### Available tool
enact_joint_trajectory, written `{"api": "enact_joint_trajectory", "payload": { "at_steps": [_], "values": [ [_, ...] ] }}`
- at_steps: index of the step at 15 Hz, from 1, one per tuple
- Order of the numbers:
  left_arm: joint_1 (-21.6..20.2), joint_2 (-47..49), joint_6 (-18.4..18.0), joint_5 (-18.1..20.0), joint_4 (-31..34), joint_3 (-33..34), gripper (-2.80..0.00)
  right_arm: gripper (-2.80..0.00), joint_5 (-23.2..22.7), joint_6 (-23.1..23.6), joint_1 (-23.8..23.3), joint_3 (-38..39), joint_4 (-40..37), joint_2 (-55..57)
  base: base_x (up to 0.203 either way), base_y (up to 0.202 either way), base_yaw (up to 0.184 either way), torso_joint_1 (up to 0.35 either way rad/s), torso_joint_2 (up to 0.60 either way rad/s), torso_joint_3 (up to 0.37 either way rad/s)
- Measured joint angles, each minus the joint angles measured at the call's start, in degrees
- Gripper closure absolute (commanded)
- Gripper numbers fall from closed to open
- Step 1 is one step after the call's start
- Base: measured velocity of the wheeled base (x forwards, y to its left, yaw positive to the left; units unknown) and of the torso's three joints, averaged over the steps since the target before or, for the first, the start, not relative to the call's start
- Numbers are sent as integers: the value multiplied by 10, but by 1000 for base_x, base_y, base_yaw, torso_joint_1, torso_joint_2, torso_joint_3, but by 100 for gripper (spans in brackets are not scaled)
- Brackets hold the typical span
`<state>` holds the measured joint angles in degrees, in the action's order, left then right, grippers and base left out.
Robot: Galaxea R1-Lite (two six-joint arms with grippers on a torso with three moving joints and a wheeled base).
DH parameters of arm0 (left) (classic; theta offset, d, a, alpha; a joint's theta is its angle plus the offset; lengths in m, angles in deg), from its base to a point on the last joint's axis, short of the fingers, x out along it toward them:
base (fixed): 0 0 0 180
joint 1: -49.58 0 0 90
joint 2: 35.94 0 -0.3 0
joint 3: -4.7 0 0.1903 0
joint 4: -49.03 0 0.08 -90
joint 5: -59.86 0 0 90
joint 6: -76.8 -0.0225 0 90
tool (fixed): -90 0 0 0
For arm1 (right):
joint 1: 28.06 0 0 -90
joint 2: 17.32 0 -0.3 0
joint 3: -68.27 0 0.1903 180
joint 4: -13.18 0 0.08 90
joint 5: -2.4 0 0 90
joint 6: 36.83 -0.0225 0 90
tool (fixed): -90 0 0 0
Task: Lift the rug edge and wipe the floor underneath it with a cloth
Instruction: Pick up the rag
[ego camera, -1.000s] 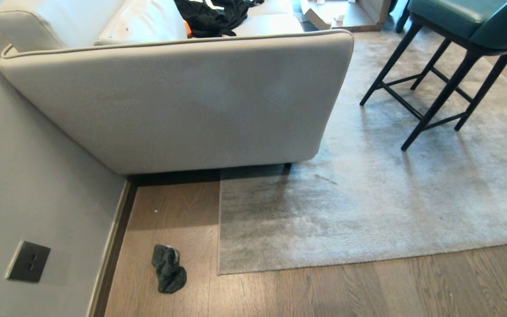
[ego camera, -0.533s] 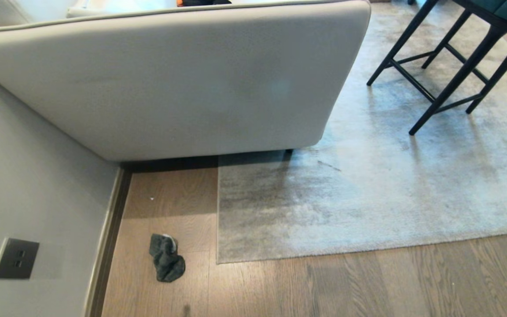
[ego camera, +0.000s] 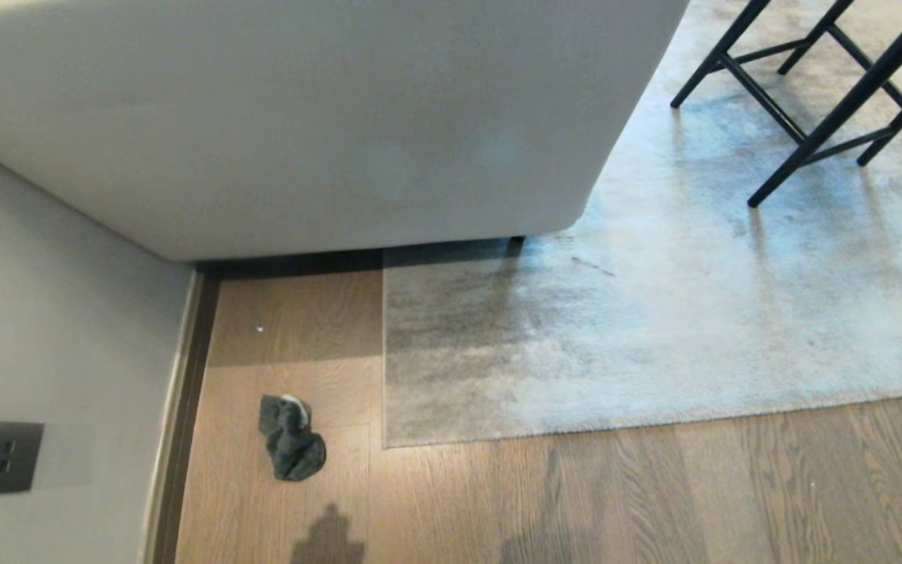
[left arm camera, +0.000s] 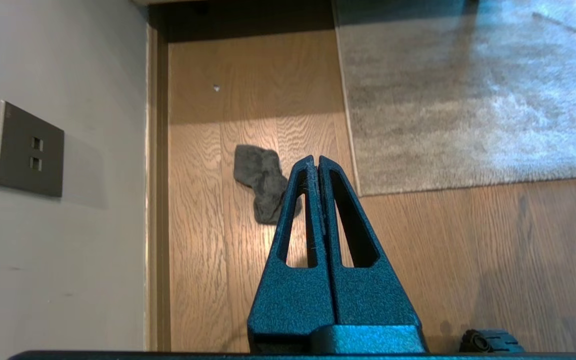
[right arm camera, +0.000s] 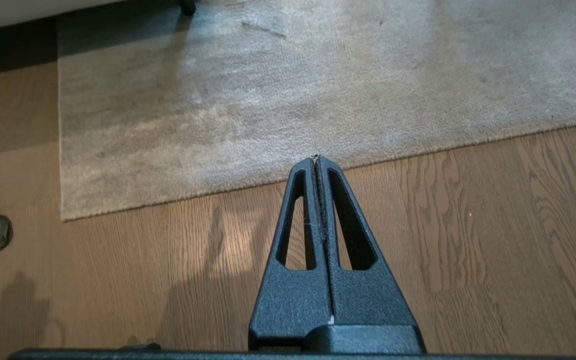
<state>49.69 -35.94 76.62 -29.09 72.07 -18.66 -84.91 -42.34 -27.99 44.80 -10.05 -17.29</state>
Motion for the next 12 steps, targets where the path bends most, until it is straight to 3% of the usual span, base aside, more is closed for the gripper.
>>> {"api": "enact_joint_trajectory", "payload": {
  "at_steps": [12],
  "values": [
    [0,0,7,0,0,0,0,0,0,0,0,0,0,0,0,0,0,2,2,-198]
  ]
}}
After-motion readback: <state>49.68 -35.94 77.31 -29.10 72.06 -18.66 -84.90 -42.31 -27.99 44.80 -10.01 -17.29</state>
